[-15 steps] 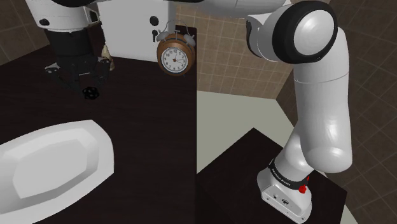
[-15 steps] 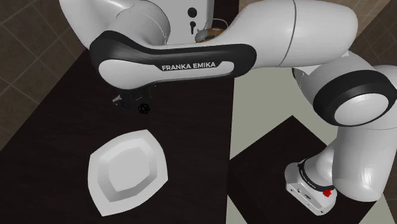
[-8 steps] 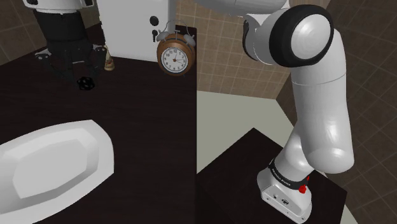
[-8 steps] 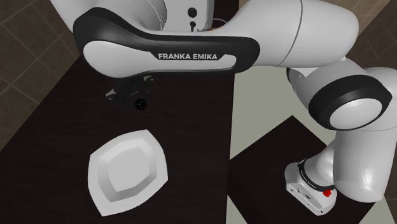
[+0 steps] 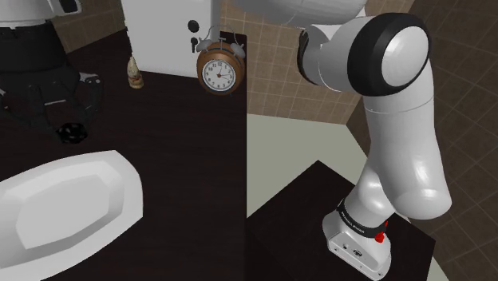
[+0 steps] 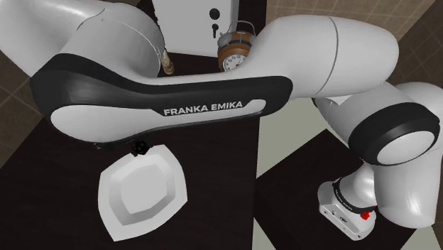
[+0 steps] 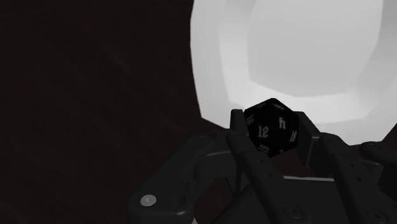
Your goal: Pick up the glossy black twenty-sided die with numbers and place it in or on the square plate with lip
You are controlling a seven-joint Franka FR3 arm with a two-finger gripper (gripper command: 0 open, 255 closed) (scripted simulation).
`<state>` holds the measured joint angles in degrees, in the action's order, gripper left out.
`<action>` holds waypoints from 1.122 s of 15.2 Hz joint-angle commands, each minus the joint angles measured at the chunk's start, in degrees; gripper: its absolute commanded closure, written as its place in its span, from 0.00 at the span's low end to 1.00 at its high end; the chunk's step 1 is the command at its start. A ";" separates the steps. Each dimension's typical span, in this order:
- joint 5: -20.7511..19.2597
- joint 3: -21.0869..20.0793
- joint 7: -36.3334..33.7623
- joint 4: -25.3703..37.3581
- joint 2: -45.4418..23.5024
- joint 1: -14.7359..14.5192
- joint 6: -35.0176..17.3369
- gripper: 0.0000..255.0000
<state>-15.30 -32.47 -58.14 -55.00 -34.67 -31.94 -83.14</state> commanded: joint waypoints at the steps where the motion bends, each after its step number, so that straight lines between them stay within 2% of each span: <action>1: -0.29 -0.29 -2.22 0.78 -0.44 -2.16 0.32 1.00; 5: -1.64 -0.35 -6.23 5.89 -3.48 -7.82 2.23 1.00; 10: -0.70 -0.86 -6.61 -2.43 -1.16 -5.27 -3.43 1.00; 17: -0.16 -1.09 -6.94 -10.65 0.31 -3.14 -9.89 1.00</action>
<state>-15.54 -33.54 -65.10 -64.31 -34.60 -35.47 -91.95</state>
